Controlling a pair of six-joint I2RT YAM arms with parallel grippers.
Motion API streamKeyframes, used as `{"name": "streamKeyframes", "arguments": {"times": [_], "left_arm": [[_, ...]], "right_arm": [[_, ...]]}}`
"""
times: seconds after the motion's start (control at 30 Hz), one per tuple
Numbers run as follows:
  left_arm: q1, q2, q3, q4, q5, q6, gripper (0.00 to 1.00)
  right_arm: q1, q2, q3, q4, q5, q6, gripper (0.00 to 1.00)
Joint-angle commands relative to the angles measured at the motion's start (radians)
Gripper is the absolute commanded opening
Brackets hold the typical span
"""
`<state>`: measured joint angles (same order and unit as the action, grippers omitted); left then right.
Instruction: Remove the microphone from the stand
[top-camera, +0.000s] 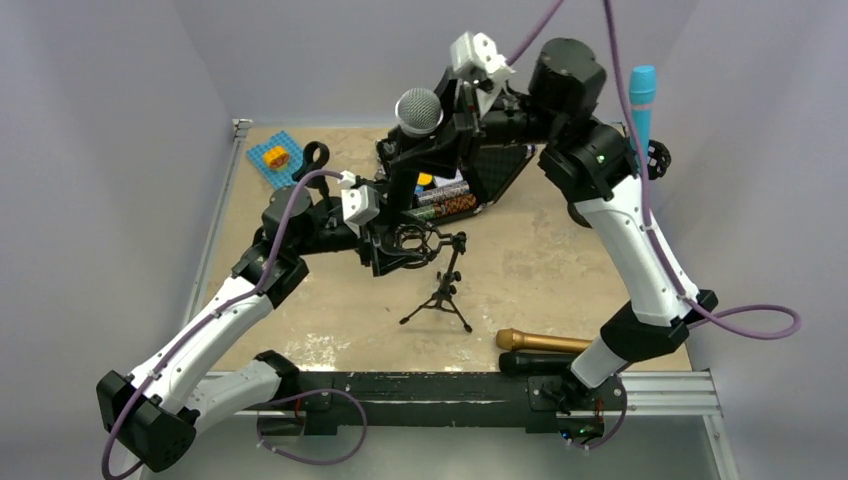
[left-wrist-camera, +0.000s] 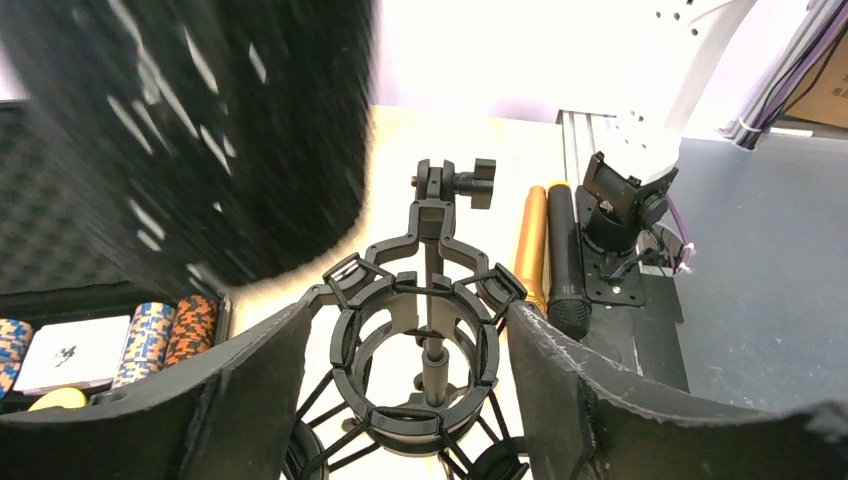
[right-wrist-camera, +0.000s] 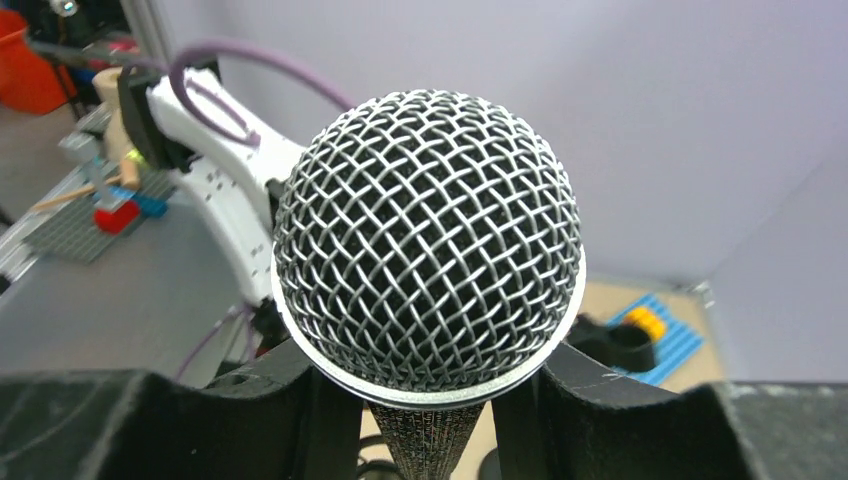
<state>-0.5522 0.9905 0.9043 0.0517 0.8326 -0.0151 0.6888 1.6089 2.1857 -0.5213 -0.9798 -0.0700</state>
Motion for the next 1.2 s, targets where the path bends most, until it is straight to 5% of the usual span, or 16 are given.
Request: {"name": "streamKeyframes", "arguments": {"times": [0.0,0.4,0.6,0.8,0.93,1.17], "left_arm": [[-0.003,-0.008,0.045,-0.142,-0.059,0.04,0.79],[-0.002,-0.022,0.359,-0.436,-0.063,0.224,0.85],[-0.001,-0.004,0.396,-0.401,-0.027,0.163,0.85],[-0.002,0.089,0.479,-0.313,0.084,0.049,0.83],[-0.003,0.156,0.566,-0.296,0.093,-0.009,0.82],[-0.003,0.169,0.646,-0.34,0.031,0.109,0.82]], "right_arm": [[0.0,-0.039,0.112,0.118,0.079,0.063,0.0],[-0.183,-0.333,-0.208,-0.147,0.338,-0.218,0.0],[-0.341,-0.536,-0.472,-0.227,0.352,-0.259,0.0],[-0.353,-0.645,-0.604,-0.264,0.251,-0.275,0.0],[-0.358,-0.578,-0.591,-0.519,0.396,-0.505,0.0],[-0.37,-0.622,-0.943,-0.649,0.648,-0.846,0.0]]}}
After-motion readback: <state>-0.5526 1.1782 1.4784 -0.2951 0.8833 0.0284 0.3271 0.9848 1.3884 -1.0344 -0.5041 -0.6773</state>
